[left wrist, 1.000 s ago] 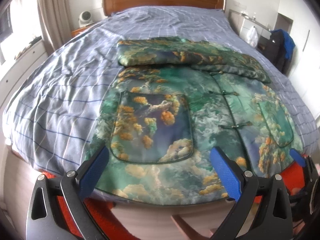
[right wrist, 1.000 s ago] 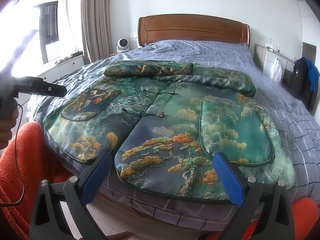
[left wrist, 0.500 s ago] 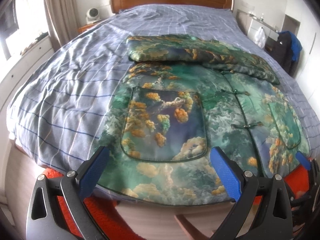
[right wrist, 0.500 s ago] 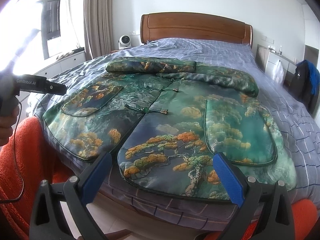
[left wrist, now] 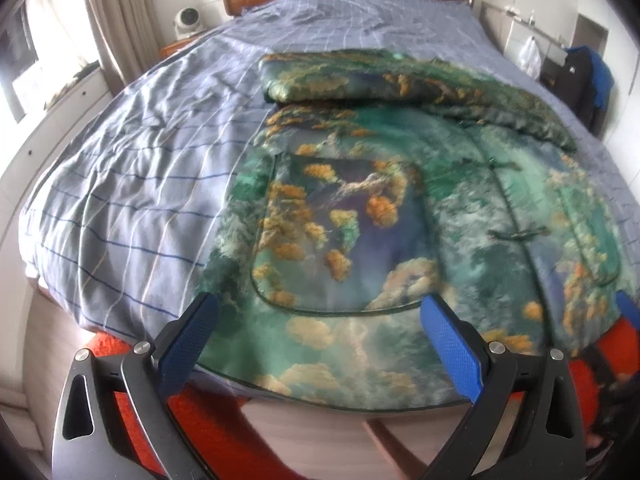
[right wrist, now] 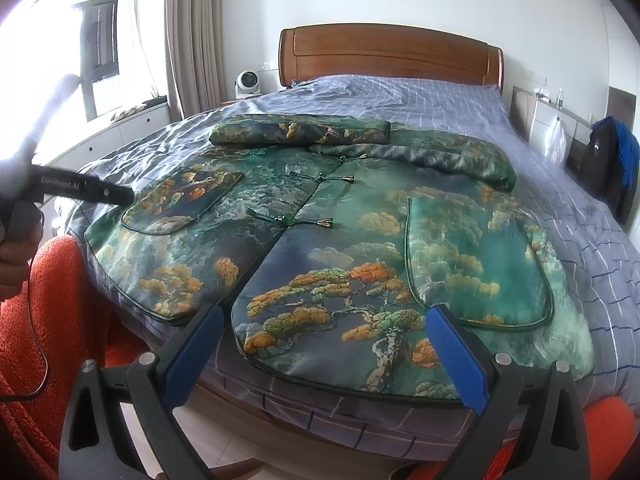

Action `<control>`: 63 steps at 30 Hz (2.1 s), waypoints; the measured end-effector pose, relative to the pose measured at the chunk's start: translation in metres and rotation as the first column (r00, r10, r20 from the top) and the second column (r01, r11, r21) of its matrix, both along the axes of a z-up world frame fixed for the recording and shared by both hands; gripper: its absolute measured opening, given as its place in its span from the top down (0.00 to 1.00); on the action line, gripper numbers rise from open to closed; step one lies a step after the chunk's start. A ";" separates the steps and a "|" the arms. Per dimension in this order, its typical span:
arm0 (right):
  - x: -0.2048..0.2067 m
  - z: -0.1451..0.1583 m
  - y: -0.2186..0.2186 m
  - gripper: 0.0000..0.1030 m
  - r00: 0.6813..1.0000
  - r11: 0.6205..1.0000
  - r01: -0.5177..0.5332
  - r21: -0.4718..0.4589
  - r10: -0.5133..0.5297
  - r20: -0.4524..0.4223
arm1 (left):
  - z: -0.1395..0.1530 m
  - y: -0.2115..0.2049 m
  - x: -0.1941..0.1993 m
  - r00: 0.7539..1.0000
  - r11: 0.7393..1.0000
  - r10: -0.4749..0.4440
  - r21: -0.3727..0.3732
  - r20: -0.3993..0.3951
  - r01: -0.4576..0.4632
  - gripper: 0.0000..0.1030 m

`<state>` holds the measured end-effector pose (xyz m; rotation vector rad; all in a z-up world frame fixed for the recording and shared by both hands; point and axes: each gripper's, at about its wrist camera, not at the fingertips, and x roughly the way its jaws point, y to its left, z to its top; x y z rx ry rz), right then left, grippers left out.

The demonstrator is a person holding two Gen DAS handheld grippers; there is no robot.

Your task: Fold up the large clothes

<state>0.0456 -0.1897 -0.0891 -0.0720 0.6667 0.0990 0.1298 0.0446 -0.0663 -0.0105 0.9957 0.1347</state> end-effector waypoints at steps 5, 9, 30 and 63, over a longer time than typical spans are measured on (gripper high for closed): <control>0.001 0.002 -0.022 0.03 0.997 0.995 0.079 0.054 -0.079 -0.008 | -0.006 0.012 0.006 0.998 0.997 0.058 0.058 -0.022 -0.057 0.02; 0.005 0.000 -0.030 0.03 0.993 0.991 0.119 0.065 -0.117 -0.030 | -0.004 0.016 0.008 0.997 0.993 0.082 0.085 -0.013 -0.080 0.02; 0.018 0.024 -0.090 0.03 0.976 0.977 0.208 0.045 -0.204 -0.073 | -0.039 0.065 0.024 0.992 0.999 -0.031 -0.023 -0.122 0.028 0.01; 0.138 0.109 -0.269 0.89 0.962 0.791 0.244 0.562 -0.124 -0.243 | 0.109 0.125 0.178 0.989 0.877 -0.036 -0.471 0.142 0.100 0.92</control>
